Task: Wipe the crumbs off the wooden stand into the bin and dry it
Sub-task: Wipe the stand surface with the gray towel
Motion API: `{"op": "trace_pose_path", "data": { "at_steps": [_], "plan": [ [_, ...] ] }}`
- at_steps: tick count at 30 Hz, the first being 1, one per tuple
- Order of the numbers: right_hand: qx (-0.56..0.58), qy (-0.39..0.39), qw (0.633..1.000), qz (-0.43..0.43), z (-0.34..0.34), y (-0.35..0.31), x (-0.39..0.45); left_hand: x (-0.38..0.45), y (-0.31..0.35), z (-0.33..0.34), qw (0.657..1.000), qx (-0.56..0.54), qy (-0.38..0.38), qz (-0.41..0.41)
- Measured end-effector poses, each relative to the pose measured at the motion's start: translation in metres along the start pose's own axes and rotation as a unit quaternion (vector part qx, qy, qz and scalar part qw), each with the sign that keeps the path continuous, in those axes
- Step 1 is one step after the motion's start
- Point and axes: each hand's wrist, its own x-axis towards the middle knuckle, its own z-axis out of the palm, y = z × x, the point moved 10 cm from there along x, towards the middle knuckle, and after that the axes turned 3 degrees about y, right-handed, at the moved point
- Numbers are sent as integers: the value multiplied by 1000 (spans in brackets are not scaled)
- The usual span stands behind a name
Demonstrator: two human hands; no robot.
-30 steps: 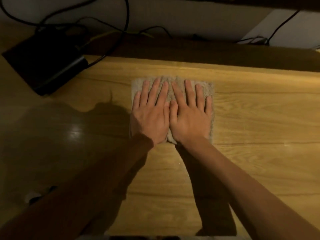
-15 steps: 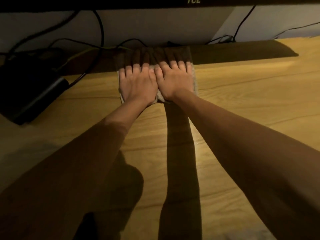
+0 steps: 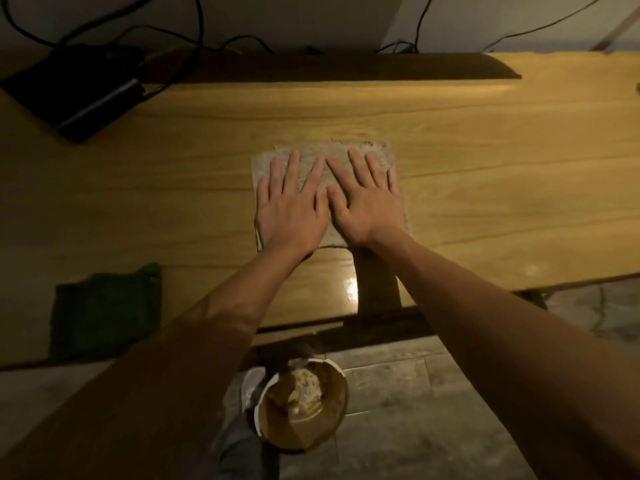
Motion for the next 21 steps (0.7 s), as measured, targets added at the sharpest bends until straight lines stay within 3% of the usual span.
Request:
{"op": "trace_pose_path", "data": {
  "at_steps": [8, 15, 21],
  "plan": [
    [16, -18, 1000, 3, -7, 48, -125, -111, 61, 17, 1000, -12, -5, -22],
    [18, 0, 999, 46, -3, 53, -104, -94, 58, 25, 997, 5, 5, -77],
    [7, -1, 999, 39, -3, 63, -31, -30, 60, 26, 994, 0, 20, -105]
  ]
}}
